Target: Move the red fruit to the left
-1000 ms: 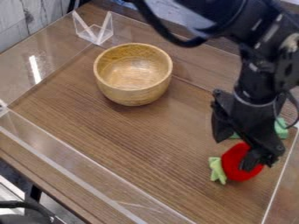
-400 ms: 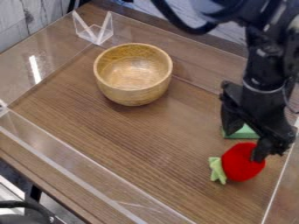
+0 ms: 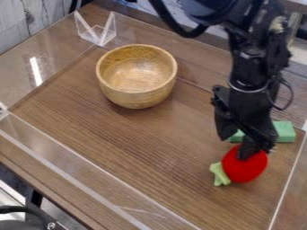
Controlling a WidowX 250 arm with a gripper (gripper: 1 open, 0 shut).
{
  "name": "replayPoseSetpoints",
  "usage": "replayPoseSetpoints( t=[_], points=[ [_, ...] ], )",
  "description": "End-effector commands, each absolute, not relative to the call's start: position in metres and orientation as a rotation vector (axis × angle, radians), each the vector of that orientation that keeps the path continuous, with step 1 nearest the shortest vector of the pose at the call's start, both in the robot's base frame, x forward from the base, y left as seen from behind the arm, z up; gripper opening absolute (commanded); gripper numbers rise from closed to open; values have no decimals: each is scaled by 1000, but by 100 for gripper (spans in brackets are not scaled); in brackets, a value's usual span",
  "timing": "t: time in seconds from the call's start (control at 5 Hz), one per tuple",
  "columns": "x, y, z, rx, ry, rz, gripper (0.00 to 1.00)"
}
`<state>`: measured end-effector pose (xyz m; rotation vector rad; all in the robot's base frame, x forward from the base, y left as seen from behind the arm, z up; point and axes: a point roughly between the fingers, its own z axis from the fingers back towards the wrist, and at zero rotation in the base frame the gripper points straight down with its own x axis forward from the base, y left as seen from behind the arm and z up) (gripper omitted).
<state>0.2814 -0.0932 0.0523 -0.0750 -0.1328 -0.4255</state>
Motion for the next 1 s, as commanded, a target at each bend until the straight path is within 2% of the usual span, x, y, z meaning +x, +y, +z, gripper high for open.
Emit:
replayPoseSetpoints(
  t=[0.0, 0.6, 0.8],
  points=[
    [292, -93, 54, -82, -169, -477, 0],
    [310, -83, 83, -59, -255, -545, 0],
    [311, -82, 103, -48, -284, -549, 0]
  ],
)
